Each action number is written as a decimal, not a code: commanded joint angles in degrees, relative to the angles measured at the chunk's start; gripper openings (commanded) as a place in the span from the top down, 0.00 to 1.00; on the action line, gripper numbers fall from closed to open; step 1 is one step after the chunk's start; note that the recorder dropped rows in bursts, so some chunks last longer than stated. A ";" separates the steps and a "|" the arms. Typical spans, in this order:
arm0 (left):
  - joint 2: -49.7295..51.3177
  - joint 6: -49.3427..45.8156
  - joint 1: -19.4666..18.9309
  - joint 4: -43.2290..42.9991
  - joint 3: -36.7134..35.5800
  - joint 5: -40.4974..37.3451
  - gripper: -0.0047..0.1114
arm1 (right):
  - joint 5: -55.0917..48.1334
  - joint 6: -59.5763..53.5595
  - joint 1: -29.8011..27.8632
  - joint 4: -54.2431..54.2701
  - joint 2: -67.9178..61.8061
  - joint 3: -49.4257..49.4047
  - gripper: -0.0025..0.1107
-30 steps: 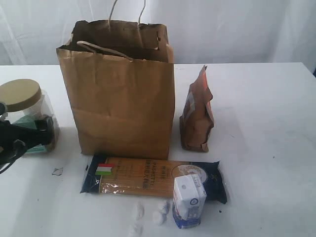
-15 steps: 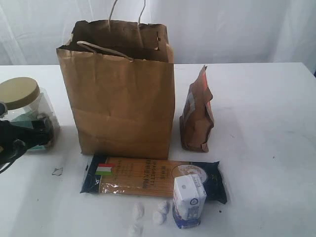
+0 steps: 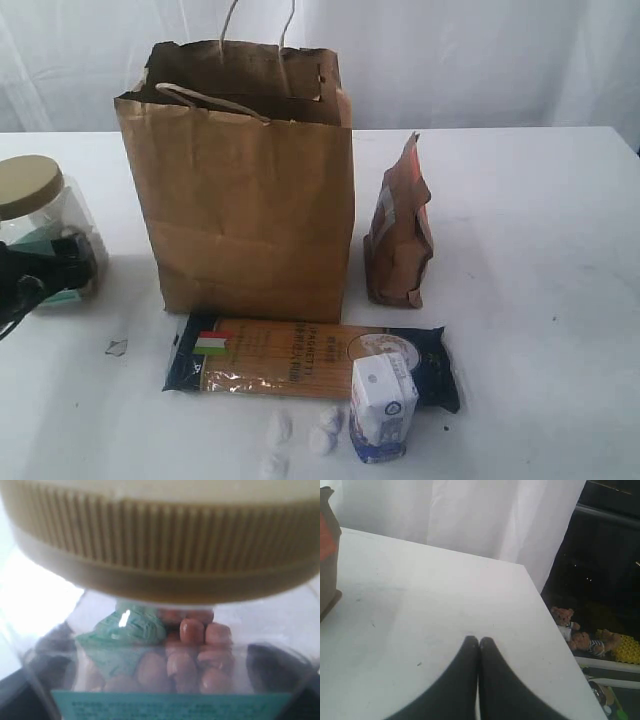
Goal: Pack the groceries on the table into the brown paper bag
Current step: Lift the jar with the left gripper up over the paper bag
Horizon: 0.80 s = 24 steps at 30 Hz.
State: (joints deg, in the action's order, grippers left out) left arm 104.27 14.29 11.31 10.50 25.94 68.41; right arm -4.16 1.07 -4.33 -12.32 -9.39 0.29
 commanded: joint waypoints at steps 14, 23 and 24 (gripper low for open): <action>-18.42 1.07 0.13 2.17 0.79 1.56 0.96 | 0.31 0.28 -0.29 -0.03 0.23 -0.29 0.98; -32.47 15.72 -4.57 -19.32 14.77 -14.42 0.96 | 0.31 0.28 -0.29 -0.13 0.23 -0.29 0.98; -33.06 19.46 -5.61 -25.95 16.93 -16.87 0.96 | 0.31 0.28 -0.29 -0.13 0.23 -0.29 0.98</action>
State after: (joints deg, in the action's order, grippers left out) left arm 74.29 25.31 8.20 0.00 37.08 57.66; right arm -4.16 1.07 -4.33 -12.32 -9.39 0.29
